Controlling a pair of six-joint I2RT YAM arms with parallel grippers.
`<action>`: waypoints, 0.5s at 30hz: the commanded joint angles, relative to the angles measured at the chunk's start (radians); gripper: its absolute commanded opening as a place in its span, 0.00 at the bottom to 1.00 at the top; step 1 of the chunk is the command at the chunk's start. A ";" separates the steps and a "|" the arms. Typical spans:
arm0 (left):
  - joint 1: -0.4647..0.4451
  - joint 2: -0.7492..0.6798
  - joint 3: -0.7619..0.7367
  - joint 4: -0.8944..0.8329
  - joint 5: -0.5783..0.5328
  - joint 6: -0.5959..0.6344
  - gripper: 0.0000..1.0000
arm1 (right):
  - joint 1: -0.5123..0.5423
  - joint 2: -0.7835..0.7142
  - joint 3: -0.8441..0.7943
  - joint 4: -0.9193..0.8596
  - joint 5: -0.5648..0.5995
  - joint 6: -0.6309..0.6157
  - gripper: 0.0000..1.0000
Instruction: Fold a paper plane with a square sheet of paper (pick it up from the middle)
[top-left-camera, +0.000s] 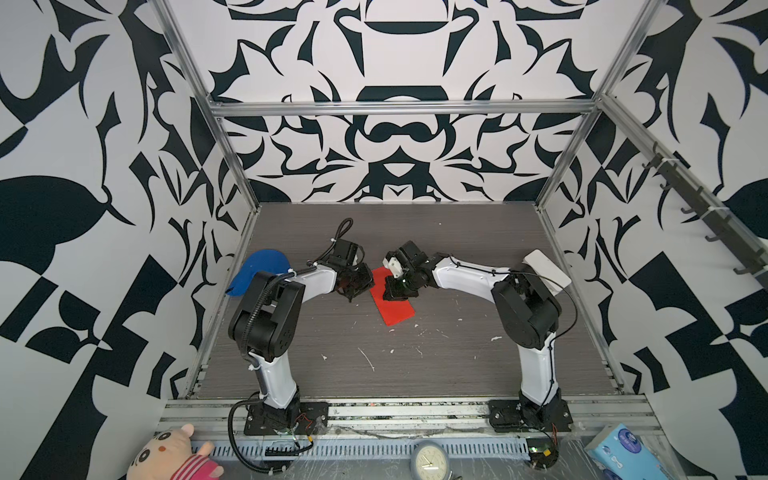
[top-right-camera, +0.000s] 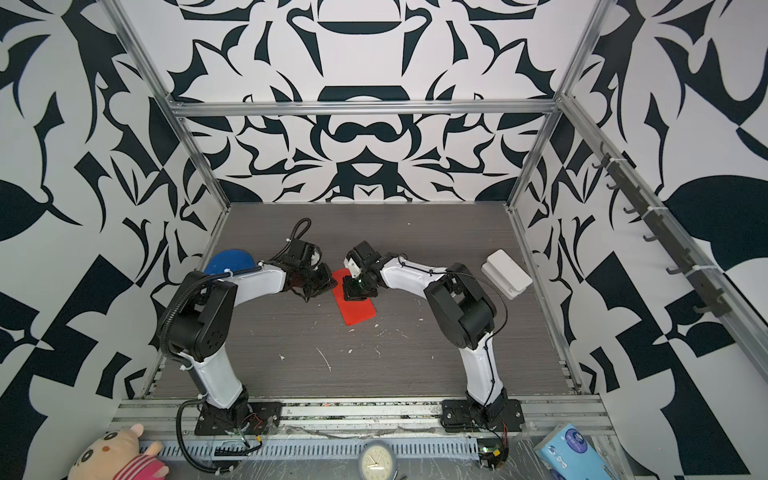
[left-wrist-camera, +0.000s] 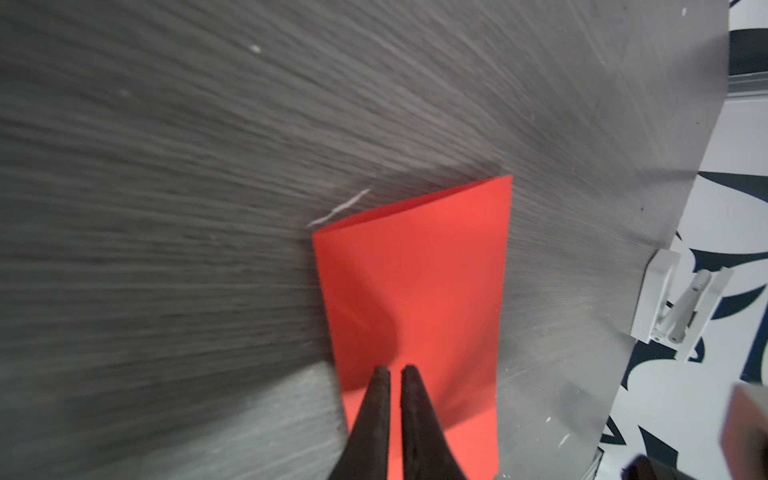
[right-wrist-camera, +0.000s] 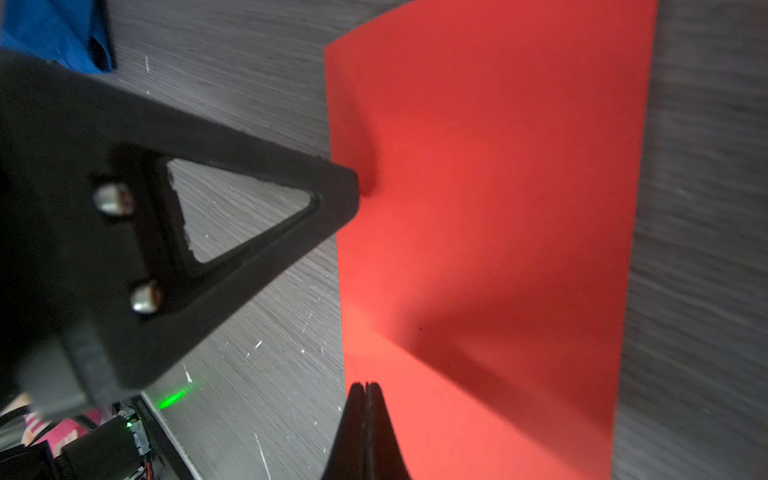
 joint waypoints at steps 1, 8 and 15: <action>0.003 0.027 0.011 -0.017 -0.030 0.005 0.11 | 0.016 0.002 0.014 -0.023 0.000 -0.025 0.00; 0.003 0.053 -0.004 -0.021 -0.057 0.007 0.09 | 0.037 0.055 0.055 -0.036 -0.017 -0.023 0.00; 0.004 0.065 -0.006 -0.035 -0.069 0.009 0.08 | 0.039 0.069 0.052 -0.046 -0.030 -0.033 0.00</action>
